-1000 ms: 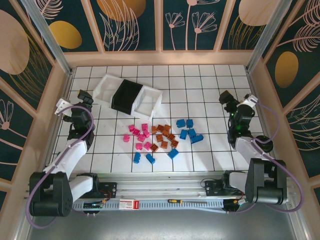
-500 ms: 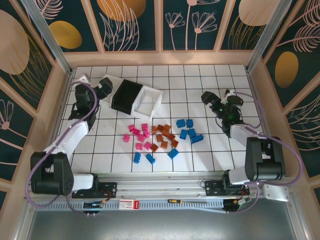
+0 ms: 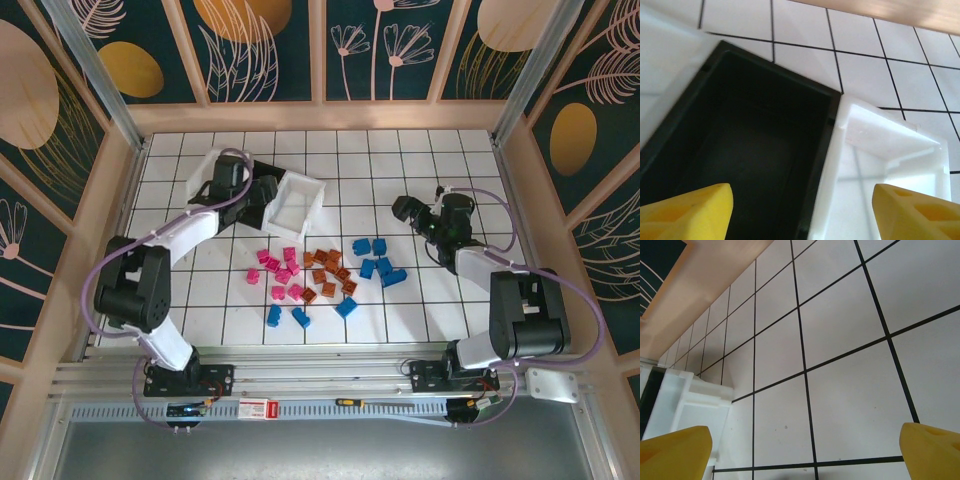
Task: Sort the legos into containers by color
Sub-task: Move the container to the top-center of the table.
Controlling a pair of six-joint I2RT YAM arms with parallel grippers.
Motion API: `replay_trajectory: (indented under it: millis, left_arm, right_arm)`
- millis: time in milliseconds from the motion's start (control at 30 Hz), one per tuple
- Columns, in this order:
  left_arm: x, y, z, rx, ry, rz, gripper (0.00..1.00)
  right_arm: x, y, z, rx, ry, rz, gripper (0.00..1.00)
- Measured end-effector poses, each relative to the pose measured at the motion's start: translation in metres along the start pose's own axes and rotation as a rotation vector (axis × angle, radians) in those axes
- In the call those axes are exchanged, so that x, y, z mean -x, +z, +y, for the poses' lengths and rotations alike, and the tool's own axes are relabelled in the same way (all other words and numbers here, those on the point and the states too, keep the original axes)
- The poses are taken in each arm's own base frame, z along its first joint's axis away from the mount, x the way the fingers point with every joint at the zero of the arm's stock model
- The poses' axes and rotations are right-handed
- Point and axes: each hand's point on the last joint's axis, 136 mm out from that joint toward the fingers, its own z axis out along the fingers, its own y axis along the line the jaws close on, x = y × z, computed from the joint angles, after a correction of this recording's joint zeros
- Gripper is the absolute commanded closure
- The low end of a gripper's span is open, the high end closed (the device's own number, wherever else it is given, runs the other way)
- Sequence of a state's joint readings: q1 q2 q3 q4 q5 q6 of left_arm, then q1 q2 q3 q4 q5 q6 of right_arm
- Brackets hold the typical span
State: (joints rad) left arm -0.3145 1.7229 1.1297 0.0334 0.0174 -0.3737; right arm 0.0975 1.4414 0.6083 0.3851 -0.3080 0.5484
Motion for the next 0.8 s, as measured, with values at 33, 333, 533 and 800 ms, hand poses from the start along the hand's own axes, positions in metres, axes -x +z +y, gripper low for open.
replay_trajectory:
  millis: [33, 333, 533, 800]
  left_arm:
    - [0.000, 0.007, -0.005, 0.000, 0.018, 0.009, 0.34]
    - [-0.019, 0.043, 0.000, 0.095, 0.092, 0.097, 0.40]
    - [-0.023, 0.052, -0.005, 0.104, 0.106, 0.116, 0.60]
    - [-0.040, 0.067, -0.007, 0.127, 0.116, 0.177, 0.52]
  right_arm:
    - [-0.002, 0.000, 0.000, -0.002, 0.000, 0.005, 0.04]
    - [-0.008, 0.000, -0.010, -0.049, -0.012, 0.031, 0.04]
    - [-0.009, 0.000, -0.012, -0.058, -0.015, 0.033, 0.04]
    - [-0.009, -0.005, -0.015, -0.085, -0.026, 0.030, 0.04]
